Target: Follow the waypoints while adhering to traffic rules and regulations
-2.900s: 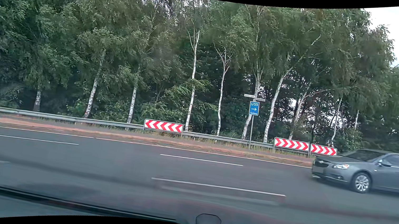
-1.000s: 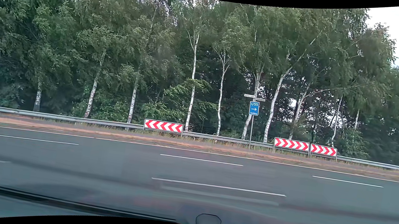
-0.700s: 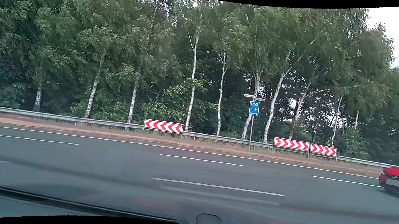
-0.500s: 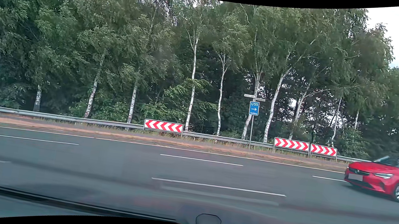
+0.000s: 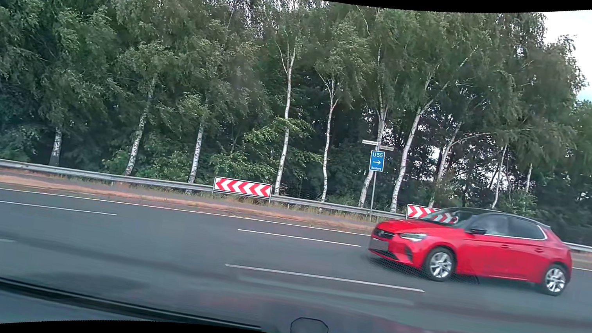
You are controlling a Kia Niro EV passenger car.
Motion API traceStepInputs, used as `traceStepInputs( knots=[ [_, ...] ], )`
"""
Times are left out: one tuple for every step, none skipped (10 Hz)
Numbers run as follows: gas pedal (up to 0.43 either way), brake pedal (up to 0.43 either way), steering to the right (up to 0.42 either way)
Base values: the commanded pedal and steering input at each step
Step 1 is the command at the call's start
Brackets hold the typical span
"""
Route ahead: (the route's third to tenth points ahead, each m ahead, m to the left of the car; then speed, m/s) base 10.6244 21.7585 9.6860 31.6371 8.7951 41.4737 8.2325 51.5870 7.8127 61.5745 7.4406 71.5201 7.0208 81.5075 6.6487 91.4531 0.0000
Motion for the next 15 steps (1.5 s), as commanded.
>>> traceStepInputs(
  knots=[
    [0.0,0.262,-0.286],
    [0.0,0.262,-0.286],
    [0.0,0.262,-0.286],
    [0.0,0.262,-0.286],
    [0.0,0.262,-0.286],
    [0.0,0.262,-0.286],
    [0.0,0.262,-0.286],
    [0.0,0.262,-0.286],
    [0.0,0.262,-0.286],
    [0.0,0.262,-0.286],
    [0.0,0.262,-0.286],
    [0.0,0.262,-0.286],
    [0.0,0.262,-0.286],
    [0.0,0.262,-0.286],
    [0.0,0.256,-0.286]
  ],
)
